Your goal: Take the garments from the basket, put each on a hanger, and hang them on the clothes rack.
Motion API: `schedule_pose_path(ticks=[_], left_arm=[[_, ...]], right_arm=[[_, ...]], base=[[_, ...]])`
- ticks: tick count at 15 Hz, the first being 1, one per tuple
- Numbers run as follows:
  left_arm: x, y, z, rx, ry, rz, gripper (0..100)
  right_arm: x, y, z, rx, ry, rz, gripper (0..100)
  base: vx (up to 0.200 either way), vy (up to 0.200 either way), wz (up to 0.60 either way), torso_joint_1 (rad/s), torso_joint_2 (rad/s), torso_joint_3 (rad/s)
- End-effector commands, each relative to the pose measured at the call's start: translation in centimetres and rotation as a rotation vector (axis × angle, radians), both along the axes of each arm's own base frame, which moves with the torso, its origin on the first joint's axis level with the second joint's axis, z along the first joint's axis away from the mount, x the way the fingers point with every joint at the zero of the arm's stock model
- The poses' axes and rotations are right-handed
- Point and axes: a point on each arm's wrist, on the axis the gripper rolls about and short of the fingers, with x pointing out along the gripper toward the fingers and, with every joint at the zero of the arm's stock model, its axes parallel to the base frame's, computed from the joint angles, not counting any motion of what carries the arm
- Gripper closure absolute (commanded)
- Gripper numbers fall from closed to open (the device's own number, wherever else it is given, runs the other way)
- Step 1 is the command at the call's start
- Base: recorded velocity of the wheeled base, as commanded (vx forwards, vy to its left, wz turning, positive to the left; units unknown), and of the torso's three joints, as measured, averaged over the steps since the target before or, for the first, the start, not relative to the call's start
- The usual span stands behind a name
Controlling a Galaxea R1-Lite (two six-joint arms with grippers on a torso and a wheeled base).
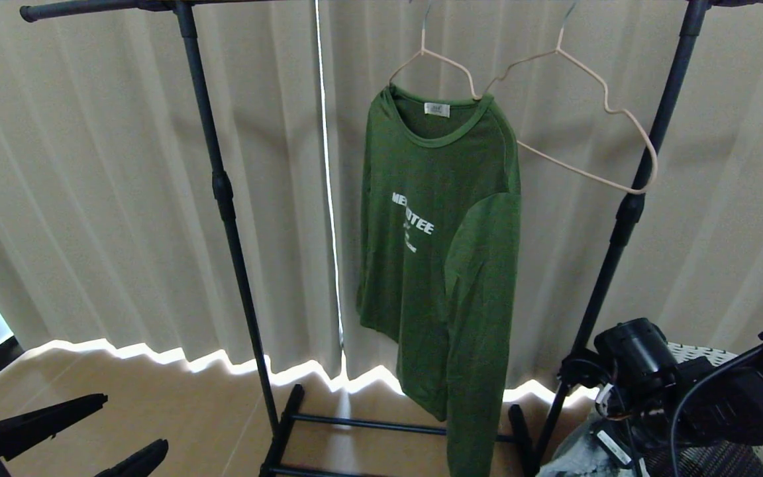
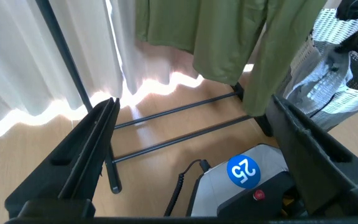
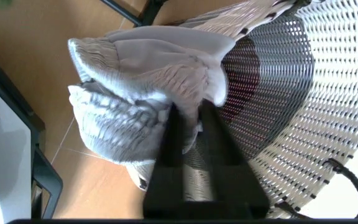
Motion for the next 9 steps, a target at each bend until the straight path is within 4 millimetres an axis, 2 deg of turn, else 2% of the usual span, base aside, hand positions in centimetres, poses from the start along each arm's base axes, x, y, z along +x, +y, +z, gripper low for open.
schedule_pose_path(ticks=[1,5,7,9], left_arm=[[-0.1,0.0,0.0,0.000,-0.003,0.000,0],[-0.5,0.2,-0.1,0.039,-0.041,0.000,0],[-1.1,0.2,-0.2,0.042,-0.062,-0.001,0],[-1.1,0.2,-0.4,0.055,-0.063,-0.004,0]], right_arm=[[-0.2,-0.1,0.6,0.005,-0.020,-0.001,100],[-3.3,-1.1,8.3,0.088,-0.334,-0.013,100],[-4.9,-1.5,11.2,0.125,-0.465,-0.011,100],[-6.3,-1.9,13.1,0.146,-0.556,-0.009,100]], base=[[0.000,0.000,0.00,0.000,0.00,0.000],[0.000,0.000,0.00,0.000,0.00,0.000],[0.000,0.000,0.00,0.000,0.00,0.000],[0.000,0.000,0.00,0.000,0.00,0.000]])
